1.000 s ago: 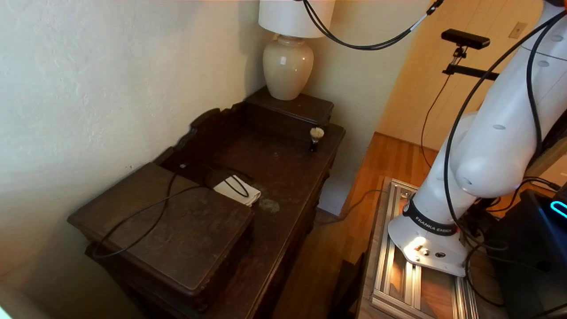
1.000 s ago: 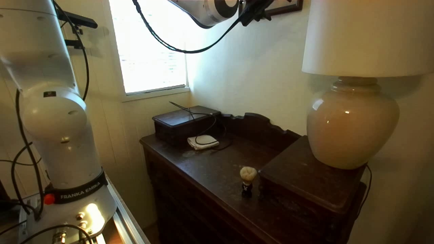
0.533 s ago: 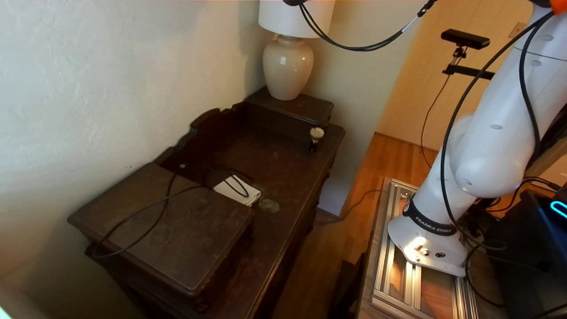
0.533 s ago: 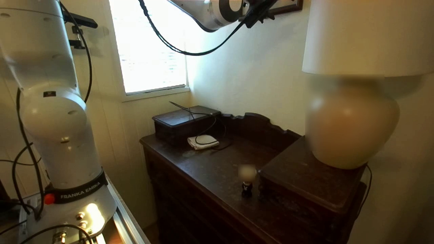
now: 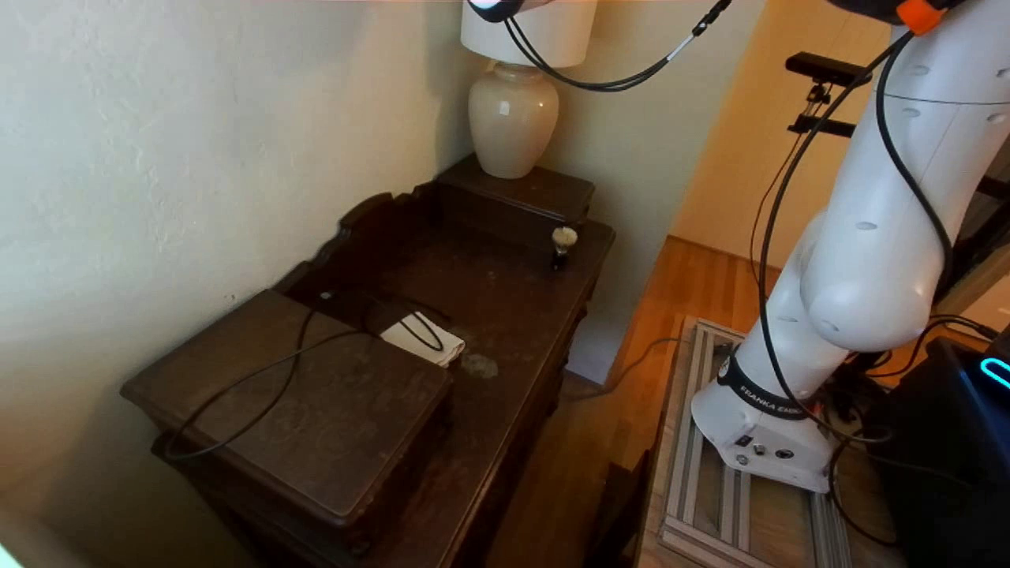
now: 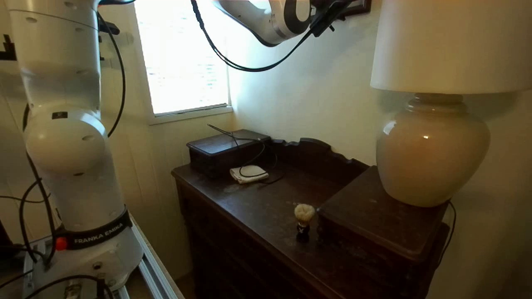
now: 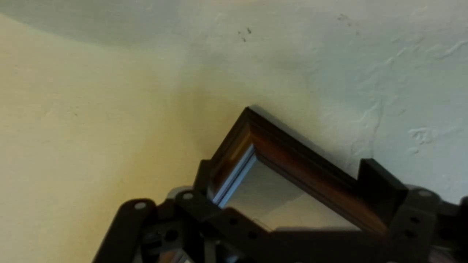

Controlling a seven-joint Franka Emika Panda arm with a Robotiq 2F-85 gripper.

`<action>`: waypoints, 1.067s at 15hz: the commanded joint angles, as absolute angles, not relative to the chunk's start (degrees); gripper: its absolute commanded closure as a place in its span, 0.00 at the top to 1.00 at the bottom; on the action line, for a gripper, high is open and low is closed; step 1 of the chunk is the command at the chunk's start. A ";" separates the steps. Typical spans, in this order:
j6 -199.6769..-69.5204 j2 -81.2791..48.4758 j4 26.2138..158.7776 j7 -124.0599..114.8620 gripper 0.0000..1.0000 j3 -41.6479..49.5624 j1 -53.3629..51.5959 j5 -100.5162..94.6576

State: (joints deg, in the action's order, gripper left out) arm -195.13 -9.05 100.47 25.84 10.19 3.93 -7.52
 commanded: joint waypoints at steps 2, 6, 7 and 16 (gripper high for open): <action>-197.11 -13.46 94.79 26.14 1.00 10.89 4.46 -7.36; -197.51 -13.63 94.66 26.68 1.00 11.38 4.35 -7.24; -197.20 -13.55 94.43 27.18 1.00 12.25 3.83 -6.51; -196.55 -13.57 93.58 27.17 1.00 16.60 2.10 -5.68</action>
State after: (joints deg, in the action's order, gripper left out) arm -196.40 -11.98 96.30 26.47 15.30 3.24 -6.95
